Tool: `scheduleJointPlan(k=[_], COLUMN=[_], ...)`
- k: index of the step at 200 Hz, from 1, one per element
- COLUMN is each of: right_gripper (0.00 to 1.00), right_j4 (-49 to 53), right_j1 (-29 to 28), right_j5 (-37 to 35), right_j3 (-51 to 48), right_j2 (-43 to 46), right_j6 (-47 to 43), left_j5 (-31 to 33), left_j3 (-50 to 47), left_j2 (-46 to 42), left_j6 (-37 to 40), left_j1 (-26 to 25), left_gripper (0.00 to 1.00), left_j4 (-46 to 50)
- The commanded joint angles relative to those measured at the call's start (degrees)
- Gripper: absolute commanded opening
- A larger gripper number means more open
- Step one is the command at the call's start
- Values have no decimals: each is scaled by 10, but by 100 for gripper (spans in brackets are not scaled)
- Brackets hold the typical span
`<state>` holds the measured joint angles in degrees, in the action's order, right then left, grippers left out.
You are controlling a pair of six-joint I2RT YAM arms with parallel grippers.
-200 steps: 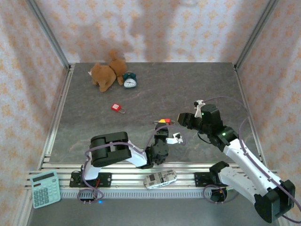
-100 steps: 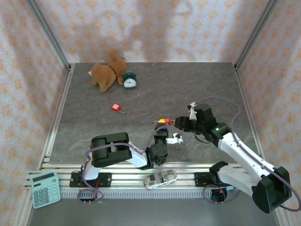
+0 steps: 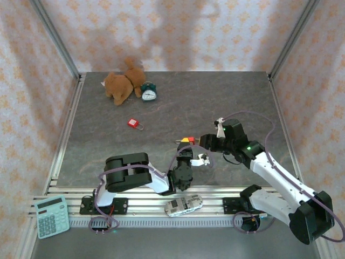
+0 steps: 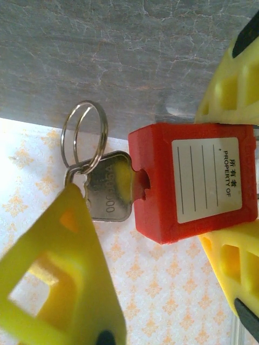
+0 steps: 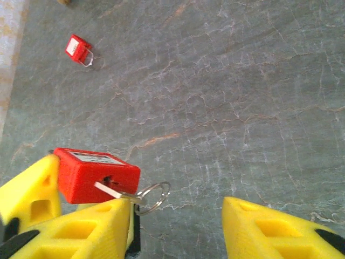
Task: Unlock with the key
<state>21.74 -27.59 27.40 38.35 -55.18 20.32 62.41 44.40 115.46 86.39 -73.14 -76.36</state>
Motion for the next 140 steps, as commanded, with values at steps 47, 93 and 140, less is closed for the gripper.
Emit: scheduleJointPlan(k=[47,93,140], right_gripper=[49,50,50], right_j4=[4,-4,-11], right_j1=[-13,-13,-13], right_j5=[20,-5,-31], right_j3=[0,20,30], right_j2=[25,-12,-32], right_j6=[3,-9,-18], left_j5=[4,3,3], left_j3=[7,7,3], left_j2=[0,-10,-13], left_j6=[-28,-27,-29], left_j1=[-6,-9,-13], left_gripper=[13,12,12], left_j4=[3,5,4])
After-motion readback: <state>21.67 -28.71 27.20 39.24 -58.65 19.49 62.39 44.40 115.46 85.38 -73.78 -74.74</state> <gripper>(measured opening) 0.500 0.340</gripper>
